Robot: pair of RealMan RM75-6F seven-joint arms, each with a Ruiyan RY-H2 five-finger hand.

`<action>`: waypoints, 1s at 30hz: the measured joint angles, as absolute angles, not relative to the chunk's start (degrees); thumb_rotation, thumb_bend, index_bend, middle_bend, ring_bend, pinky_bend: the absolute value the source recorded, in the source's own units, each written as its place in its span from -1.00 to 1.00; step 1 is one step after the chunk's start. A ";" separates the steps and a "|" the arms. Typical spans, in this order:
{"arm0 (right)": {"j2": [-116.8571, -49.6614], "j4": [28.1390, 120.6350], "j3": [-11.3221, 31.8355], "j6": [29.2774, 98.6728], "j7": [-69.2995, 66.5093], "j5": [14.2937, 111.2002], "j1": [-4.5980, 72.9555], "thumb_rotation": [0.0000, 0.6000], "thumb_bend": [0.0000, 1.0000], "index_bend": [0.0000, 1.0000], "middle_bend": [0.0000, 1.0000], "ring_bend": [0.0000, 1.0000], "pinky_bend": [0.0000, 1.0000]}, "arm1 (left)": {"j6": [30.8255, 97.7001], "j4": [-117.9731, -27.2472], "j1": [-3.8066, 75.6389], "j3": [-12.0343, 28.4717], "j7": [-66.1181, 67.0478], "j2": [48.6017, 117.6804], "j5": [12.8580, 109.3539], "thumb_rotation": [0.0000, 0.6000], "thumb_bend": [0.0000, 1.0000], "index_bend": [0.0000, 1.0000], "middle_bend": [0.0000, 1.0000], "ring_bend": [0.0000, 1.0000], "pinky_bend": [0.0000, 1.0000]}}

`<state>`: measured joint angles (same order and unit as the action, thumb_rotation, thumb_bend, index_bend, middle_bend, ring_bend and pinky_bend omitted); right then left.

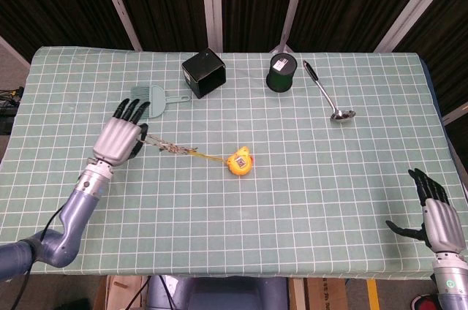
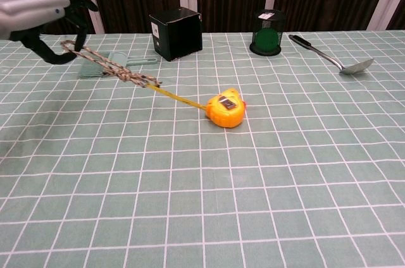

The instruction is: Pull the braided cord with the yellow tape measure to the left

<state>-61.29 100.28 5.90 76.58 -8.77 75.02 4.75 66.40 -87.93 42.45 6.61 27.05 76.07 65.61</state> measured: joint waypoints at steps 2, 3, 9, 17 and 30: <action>-61.34 100.27 5.87 76.68 -8.64 75.18 4.73 1.00 -0.76 -1.00 -1.00 -1.00 -1.00 | 67.14 -88.37 41.20 6.31 26.35 74.13 66.00 1.00 0.07 0.20 -0.89 -1.00 -1.00; -61.36 100.28 5.84 76.72 -8.59 75.24 4.73 1.00 -0.76 -1.00 -1.00 -1.00 -1.00 | 67.57 -88.59 40.33 6.14 25.90 72.95 66.22 1.00 0.07 0.20 -0.89 -1.00 -1.00; -61.42 100.32 5.78 76.77 -8.48 75.37 4.72 1.00 -0.76 -1.00 -1.00 -1.00 -1.00 | 69.27 -88.45 36.60 5.45 23.96 68.48 66.54 1.00 0.07 0.20 -0.89 -1.00 -1.00; -61.45 100.29 5.78 76.63 -8.48 75.29 4.76 1.00 -0.75 -1.00 -1.00 -1.00 -1.00 | 70.67 -85.18 33.00 5.36 21.85 65.45 65.70 1.00 0.07 0.20 -0.88 -1.00 -1.00; -61.62 100.28 5.80 76.49 -8.20 75.24 4.90 1.00 -0.75 -1.00 -1.00 -1.00 -1.00 | 70.45 -81.20 29.69 6.39 19.27 64.23 64.94 1.00 0.07 0.17 -0.88 -1.00 -1.00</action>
